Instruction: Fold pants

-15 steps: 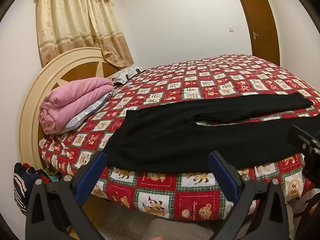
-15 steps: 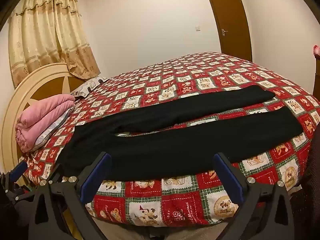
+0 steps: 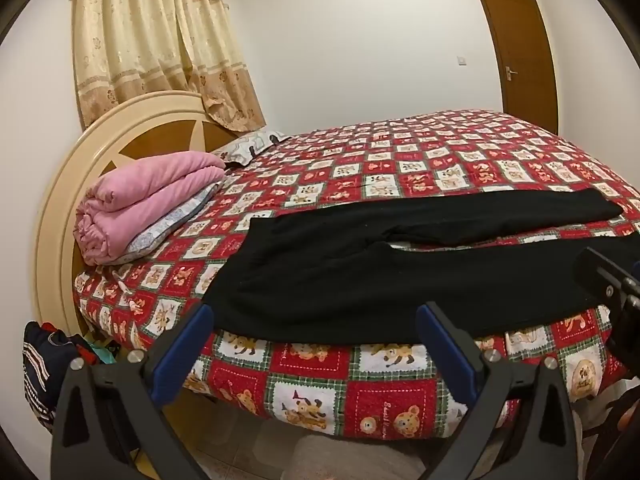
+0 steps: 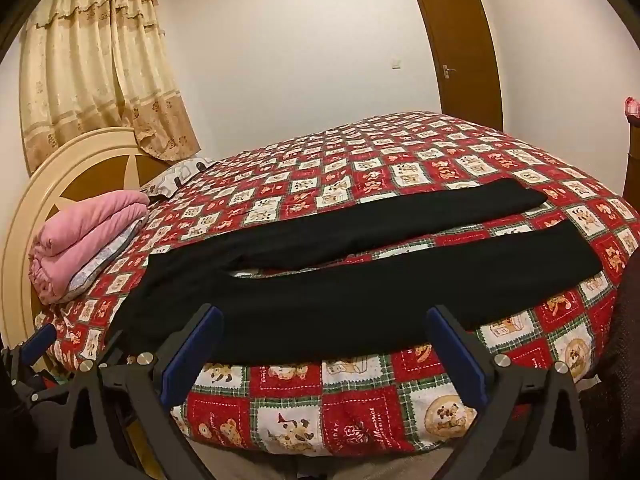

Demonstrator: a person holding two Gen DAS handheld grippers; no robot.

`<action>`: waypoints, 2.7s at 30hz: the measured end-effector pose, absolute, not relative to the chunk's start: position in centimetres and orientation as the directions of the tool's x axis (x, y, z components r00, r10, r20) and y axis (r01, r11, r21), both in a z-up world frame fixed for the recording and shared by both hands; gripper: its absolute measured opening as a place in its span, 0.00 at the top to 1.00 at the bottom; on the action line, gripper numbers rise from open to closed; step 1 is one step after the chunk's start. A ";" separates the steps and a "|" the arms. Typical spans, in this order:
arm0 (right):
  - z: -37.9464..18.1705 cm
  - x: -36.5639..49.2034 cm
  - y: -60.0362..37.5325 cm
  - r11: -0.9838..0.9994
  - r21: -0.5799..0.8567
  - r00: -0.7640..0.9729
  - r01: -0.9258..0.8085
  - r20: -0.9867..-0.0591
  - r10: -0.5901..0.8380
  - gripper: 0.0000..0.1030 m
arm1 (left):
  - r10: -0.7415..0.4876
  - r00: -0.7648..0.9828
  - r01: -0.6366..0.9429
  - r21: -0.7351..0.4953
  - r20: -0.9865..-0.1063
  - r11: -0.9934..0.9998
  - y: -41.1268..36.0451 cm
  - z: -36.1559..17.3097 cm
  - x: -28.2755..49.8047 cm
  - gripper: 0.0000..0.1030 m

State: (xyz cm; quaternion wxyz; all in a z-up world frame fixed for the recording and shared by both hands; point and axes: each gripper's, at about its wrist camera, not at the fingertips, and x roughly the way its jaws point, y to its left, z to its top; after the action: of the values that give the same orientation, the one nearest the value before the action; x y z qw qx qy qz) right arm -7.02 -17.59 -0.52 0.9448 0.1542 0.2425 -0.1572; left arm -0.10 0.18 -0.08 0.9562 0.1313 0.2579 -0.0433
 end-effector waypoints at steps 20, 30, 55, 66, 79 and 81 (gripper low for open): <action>-0.4 -7.1 -17.5 0.905 0.202 0.834 0.375 -0.500 -0.234 0.01 | -0.028 0.842 0.171 0.217 -0.539 0.961 -0.2 -0.7 0.1 0.00; -0.5 -7.1 -17.5 0.904 0.203 0.835 0.375 -0.499 -0.234 0.01 | -0.028 0.842 0.171 0.218 -0.539 0.961 -0.2 -0.8 0.1 0.00; -0.7 -7.3 -17.6 0.903 0.205 0.834 0.378 -0.499 -0.236 0.01 | -0.026 0.837 0.171 0.216 -0.546 0.961 -0.4 -1.4 -0.1 0.00; -0.9 -7.3 -17.4 0.901 0.208 0.831 0.382 -0.504 -0.236 0.01 | -0.027 0.831 0.176 0.216 -0.556 0.960 -0.6 -2.0 -0.1 0.00; -1.6 -6.7 -17.7 0.894 0.213 0.814 0.394 -0.532 -0.232 0.01 | -0.022 0.800 0.180 0.204 -0.600 0.962 -0.6 -2.3 1.1 0.00; -1.8 -6.4 -18.1 0.893 0.214 0.809 0.396 -0.541 -0.229 0.01 | -0.020 0.795 0.179 0.202 -0.606 0.963 -0.5 -2.5 1.4 0.00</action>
State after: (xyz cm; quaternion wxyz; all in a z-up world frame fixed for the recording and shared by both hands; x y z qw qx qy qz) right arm -6.44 -18.10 -1.83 0.9375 0.1603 0.2599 -0.1668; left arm 1.40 -0.49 -2.47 0.9390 0.1255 0.3157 -0.0530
